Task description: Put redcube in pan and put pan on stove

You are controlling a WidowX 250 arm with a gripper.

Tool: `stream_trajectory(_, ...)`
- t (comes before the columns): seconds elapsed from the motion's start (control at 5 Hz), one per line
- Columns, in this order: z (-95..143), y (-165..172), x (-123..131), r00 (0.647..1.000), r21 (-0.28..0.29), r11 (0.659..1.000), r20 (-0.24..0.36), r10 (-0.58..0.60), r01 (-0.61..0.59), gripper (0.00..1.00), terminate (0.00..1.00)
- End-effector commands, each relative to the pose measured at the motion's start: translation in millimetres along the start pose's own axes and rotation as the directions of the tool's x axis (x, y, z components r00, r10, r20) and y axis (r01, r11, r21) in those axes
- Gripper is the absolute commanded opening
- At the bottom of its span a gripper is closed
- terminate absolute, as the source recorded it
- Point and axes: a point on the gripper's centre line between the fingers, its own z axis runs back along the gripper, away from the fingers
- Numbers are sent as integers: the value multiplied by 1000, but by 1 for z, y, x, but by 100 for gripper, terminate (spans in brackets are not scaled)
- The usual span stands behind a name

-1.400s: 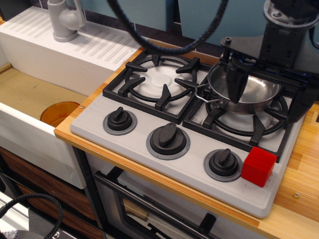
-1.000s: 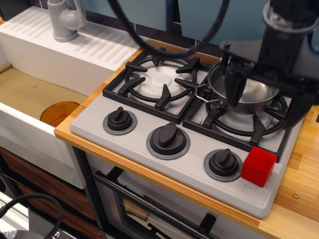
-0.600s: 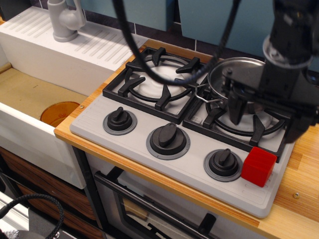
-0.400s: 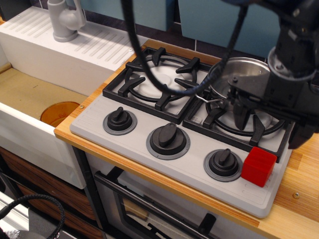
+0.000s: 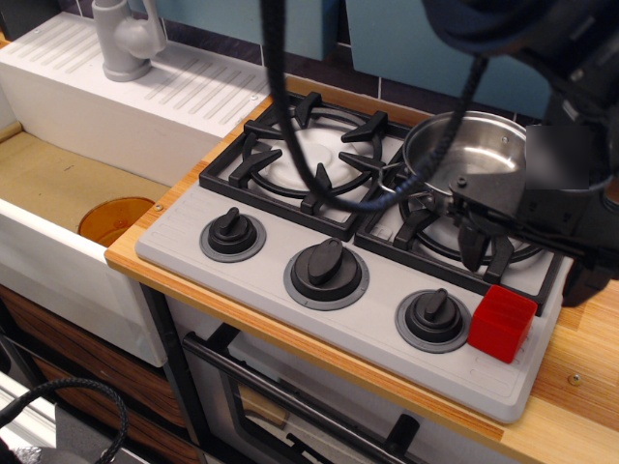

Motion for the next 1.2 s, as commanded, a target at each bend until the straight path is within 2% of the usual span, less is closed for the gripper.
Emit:
stream_trajectory(0.0,-3,-4,3,999,-26,1000,41,3,-2,100,0)
stream_trajectory(0.6,-24,1,0,996,-48,999,87,-5,9,100,0)
stream_trajectory(1.0,-34,-1,-5,996,-51,999,90,13,-8,100,0)
